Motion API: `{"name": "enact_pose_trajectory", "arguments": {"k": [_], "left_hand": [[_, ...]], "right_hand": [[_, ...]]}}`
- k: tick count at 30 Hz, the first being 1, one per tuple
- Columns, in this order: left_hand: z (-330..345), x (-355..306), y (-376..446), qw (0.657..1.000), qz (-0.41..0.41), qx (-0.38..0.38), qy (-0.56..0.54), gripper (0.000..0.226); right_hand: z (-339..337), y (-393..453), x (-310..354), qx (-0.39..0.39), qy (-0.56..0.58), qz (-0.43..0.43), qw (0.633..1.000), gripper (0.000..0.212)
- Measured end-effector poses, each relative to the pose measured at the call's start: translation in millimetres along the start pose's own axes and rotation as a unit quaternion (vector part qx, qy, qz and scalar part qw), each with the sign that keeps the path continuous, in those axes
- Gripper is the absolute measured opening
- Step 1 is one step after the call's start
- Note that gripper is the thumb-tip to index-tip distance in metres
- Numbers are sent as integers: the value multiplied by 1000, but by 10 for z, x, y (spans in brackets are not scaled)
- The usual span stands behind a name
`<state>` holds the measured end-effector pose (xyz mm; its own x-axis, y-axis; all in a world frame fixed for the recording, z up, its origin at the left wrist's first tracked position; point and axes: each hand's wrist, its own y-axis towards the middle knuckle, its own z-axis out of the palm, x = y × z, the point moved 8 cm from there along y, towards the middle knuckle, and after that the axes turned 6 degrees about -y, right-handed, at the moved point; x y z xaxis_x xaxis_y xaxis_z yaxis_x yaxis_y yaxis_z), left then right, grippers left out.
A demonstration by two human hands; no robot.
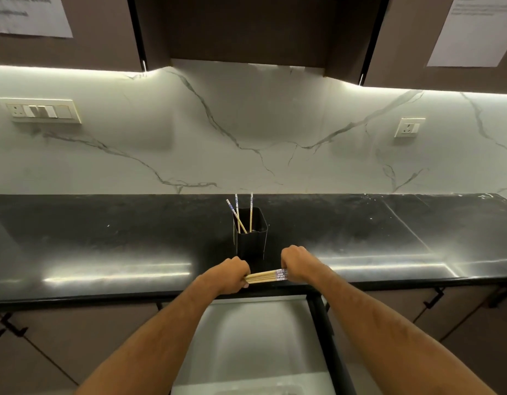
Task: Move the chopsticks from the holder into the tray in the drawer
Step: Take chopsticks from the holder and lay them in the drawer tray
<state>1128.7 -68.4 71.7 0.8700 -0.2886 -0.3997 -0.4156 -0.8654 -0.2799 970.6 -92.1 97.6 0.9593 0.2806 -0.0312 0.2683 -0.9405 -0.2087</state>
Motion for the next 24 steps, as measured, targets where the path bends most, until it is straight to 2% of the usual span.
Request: {"name": "enact_pose_trajectory", "arguments": {"k": [1, 4, 13, 18, 24], "left_hand": [[64, 10, -21, 1000, 1, -1, 0, 27], [350, 48, -74, 1000, 2, 7, -6, 24], [1562, 182, -337, 998, 0, 67, -7, 16], [2175, 260, -510, 995, -29, 98, -9, 18], [2752, 323, -743, 994, -59, 85, 18, 24]], "right_hand": [[77, -23, 11, 6, -1, -3, 1000, 3], [338, -121, 68, 30, 0, -4, 1000, 10], [1556, -558, 195, 106, 22, 1, 994, 12], [2184, -805, 283, 123, 25, 1, 992, 20], [2740, -1122, 331, 138, 18, -14, 990, 12]]}}
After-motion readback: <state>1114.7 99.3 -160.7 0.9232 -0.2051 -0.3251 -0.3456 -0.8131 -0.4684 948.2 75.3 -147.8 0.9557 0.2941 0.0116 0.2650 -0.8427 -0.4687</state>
